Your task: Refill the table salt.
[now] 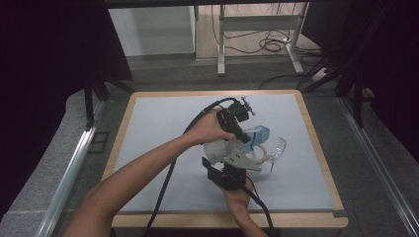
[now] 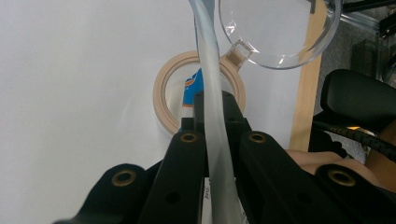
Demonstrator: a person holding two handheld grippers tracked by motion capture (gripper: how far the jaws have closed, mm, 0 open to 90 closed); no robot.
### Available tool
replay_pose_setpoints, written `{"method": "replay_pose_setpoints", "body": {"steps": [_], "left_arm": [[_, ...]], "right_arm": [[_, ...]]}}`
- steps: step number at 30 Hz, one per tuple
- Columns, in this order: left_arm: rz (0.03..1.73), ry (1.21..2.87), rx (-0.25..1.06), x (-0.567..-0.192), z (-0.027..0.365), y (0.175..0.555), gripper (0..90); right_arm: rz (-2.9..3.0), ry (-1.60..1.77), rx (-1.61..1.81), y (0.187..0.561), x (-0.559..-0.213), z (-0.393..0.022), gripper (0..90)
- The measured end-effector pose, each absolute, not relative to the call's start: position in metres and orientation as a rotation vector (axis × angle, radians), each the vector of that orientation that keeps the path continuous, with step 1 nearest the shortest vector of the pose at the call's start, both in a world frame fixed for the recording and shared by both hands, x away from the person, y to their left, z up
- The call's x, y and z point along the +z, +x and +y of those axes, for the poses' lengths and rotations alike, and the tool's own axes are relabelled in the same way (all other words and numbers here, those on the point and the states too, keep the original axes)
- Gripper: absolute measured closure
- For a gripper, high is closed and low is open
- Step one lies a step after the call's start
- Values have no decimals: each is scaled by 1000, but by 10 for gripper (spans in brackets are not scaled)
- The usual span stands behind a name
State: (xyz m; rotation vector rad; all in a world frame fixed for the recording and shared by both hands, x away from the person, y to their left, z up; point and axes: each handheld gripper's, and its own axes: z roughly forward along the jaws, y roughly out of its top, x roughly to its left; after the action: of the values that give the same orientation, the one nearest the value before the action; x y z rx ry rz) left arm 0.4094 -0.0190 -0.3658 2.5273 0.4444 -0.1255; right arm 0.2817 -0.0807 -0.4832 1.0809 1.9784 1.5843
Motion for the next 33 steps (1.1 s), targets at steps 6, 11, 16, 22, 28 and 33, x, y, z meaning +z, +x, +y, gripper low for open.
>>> {"method": "replay_pose_setpoints", "body": {"steps": [6, 11, 16, 22, 28, 33], "left_arm": [[453, 2519, -128, -366, -20, 409, 900], [444, 2522, -128, -366, -20, 410, 900], [445, 2520, -133, -365, -21, 410, 900], [447, 2521, -131, -364, -23, 409, 900], [433, 2532, -131, -363, -24, 410, 900], [432, 2538, -131, -363, -25, 410, 900]], "right_arm": [[1978, 1084, 1584, 282, -483, -81, 522], [1975, 1083, 1584, 282, -483, -82, 523], [1976, 1090, 1593, 281, -481, -82, 523], [1962, 1090, 1596, 281, -481, -83, 523], [1955, 1099, 1598, 281, -481, -84, 523], [1950, 1103, 1599, 281, -481, -83, 523]]}}
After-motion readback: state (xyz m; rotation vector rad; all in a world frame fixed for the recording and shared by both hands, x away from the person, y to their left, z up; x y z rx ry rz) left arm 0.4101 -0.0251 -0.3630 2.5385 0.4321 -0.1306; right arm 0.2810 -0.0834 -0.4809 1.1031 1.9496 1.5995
